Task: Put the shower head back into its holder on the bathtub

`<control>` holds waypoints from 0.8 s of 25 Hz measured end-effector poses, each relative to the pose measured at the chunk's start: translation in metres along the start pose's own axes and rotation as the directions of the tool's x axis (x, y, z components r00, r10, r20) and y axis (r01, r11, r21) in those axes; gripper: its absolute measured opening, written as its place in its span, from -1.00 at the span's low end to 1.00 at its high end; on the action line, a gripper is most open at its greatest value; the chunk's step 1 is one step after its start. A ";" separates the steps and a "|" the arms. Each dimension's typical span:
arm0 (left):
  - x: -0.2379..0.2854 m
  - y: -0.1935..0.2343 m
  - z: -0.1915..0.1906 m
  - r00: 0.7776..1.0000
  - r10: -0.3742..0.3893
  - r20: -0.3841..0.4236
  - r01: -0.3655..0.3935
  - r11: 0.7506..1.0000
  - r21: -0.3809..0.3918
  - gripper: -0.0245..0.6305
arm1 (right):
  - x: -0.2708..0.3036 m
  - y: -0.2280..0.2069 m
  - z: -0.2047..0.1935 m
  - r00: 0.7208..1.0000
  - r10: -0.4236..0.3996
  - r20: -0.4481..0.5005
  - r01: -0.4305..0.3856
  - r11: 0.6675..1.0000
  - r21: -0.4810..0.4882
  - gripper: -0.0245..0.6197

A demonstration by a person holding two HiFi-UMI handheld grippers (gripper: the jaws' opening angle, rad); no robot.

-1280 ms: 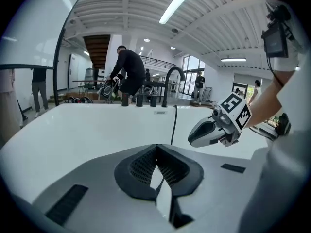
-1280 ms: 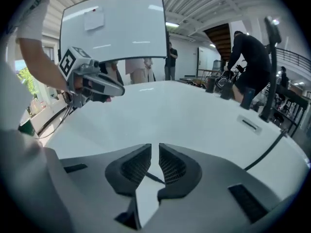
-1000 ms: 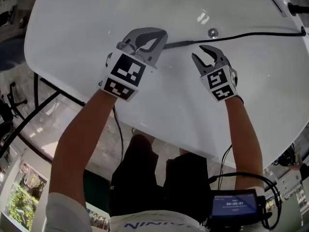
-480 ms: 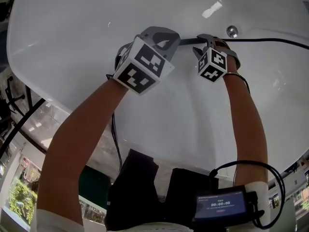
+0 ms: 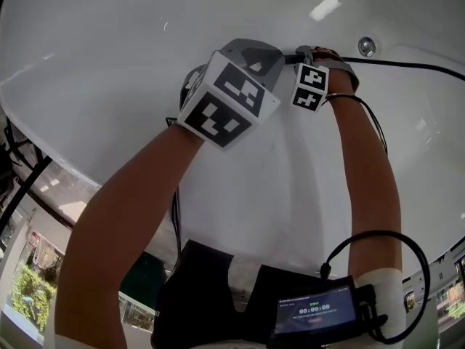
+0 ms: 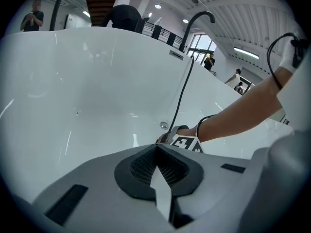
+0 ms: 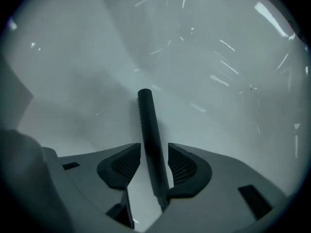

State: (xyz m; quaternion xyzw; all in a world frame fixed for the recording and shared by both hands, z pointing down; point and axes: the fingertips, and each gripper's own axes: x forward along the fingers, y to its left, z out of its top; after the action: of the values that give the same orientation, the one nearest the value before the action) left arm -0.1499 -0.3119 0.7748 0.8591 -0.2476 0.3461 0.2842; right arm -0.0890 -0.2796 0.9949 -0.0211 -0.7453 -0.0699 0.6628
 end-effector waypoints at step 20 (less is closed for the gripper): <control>-0.008 0.026 0.003 0.994 0.098 0.036 -0.100 0.994 0.034 -0.87 | -0.017 -0.011 0.011 0.981 -0.194 0.014 0.194 0.981 0.000 -0.53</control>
State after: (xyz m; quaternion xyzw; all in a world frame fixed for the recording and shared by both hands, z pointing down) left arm -0.1698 -0.3301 0.7752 0.8566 -0.2885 0.3494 0.2469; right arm -0.0988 -0.2878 0.9757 0.0507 -0.7483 -0.1347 0.6476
